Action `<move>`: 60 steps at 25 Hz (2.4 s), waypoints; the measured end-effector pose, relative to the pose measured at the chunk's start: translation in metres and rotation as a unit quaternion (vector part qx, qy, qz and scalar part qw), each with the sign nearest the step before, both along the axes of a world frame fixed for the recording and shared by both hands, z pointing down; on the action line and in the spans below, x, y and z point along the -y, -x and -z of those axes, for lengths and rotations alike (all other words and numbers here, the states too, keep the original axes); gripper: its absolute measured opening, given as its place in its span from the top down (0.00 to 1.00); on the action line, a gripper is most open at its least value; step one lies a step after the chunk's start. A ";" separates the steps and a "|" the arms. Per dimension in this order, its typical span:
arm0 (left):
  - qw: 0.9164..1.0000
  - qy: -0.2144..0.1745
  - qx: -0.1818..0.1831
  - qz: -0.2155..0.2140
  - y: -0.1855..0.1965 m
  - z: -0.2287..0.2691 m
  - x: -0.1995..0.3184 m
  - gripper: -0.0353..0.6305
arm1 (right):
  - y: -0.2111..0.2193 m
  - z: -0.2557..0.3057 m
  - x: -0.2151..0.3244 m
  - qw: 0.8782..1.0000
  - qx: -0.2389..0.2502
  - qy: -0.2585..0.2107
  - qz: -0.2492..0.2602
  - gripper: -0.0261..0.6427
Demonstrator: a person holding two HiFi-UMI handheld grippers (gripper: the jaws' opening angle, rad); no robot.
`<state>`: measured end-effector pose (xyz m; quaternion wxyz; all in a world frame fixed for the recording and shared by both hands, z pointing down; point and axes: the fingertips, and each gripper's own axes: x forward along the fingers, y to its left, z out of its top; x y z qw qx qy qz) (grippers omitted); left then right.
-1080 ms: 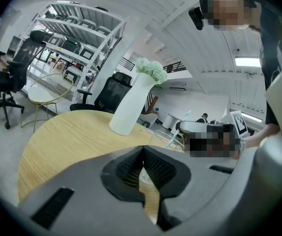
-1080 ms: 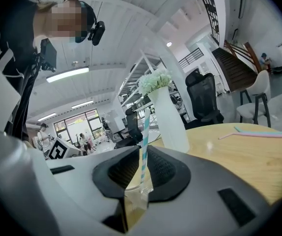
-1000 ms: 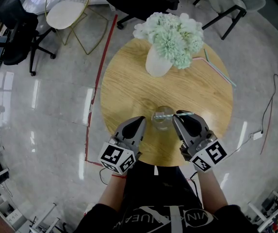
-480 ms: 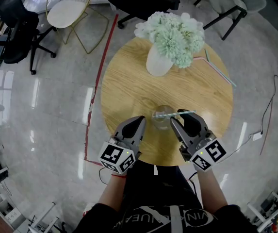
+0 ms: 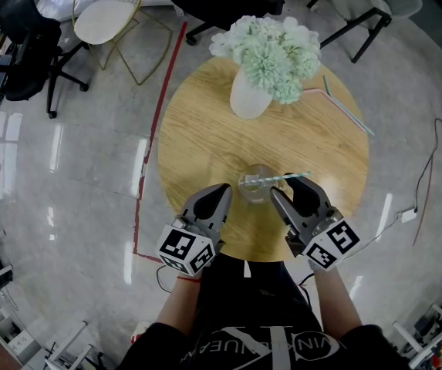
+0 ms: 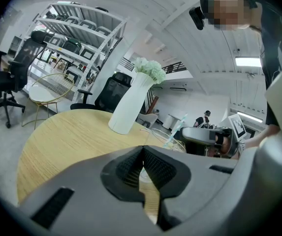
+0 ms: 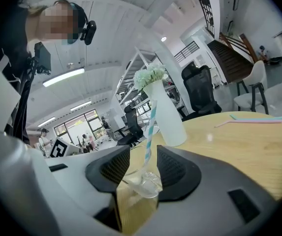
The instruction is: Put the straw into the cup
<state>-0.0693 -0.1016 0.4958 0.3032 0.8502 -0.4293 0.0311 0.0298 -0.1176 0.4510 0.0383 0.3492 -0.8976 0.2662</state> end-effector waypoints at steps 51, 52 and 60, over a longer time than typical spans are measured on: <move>0.997 -0.052 -0.006 0.053 -0.050 0.057 -0.092 0.94 | -0.017 0.036 -0.100 0.993 -0.002 -0.021 0.112 0.95; 0.997 -0.055 -0.006 0.053 -0.052 0.059 -0.094 0.94 | -0.018 0.038 -0.102 0.993 -0.003 -0.022 0.115 0.95; 0.996 -0.070 -0.001 0.056 -0.061 0.075 -0.106 0.94 | -0.021 0.049 -0.116 0.991 -0.004 -0.033 0.128 0.95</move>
